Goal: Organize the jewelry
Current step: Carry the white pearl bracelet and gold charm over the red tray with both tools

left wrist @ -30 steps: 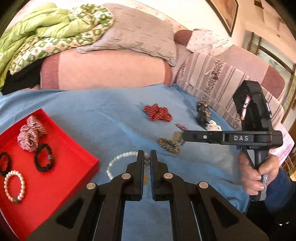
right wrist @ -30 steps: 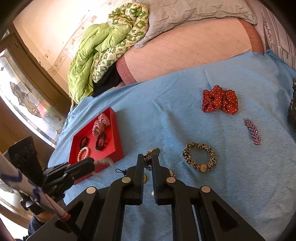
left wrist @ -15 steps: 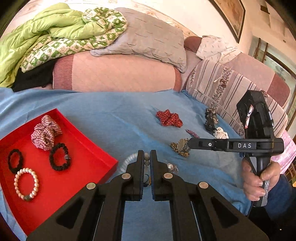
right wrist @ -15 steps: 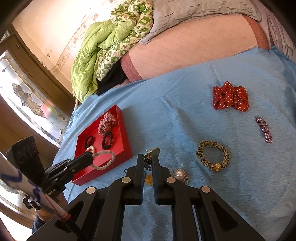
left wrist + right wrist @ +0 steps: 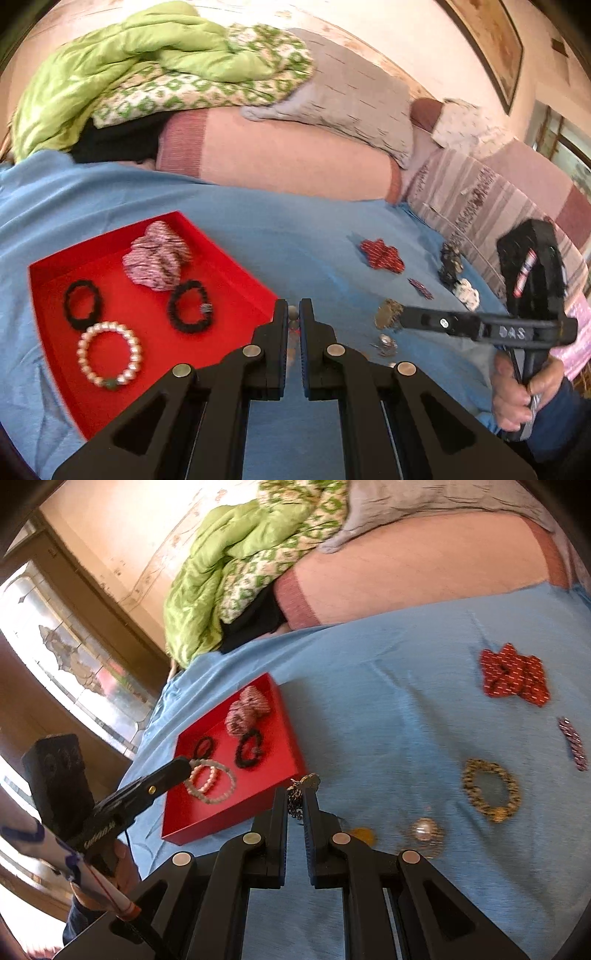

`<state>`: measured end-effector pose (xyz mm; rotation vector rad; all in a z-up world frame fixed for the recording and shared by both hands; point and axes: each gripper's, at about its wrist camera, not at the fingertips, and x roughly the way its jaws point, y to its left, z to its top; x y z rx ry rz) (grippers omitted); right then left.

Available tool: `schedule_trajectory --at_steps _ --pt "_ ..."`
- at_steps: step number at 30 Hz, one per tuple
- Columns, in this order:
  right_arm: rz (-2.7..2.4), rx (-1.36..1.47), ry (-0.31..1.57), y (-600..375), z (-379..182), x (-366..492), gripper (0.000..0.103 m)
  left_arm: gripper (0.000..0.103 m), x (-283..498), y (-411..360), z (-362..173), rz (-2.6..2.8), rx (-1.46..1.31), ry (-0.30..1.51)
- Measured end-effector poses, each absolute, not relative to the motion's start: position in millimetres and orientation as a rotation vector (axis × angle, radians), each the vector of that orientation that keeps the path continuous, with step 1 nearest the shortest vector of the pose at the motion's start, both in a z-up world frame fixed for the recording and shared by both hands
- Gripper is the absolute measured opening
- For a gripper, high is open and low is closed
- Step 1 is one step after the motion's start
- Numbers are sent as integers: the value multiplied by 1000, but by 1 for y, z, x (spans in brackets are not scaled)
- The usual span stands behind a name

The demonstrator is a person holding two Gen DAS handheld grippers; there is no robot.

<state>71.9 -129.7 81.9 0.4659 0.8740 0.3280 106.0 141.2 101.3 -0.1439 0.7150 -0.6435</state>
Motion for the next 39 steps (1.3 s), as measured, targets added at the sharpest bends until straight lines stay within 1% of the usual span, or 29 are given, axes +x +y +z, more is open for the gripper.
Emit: schedule_trajectory --at_steps 13,17,25,30,39 --pt "397 436 902 -67 73 99 9 5 126 177 81 -512 -170 781" --pt "400 426 934 -51 62 115 9 5 134 184 73 -467 -191 812" --pt "363 304 969 -20 38 147 9 5 141 195 59 -368 -187 867" --pt "320 181 966 -8 25 158 9 5 146 199 52 -336 -194 893" --pt "309 125 967 0 13 171 9 5 152 196 44 -314 -175 916"
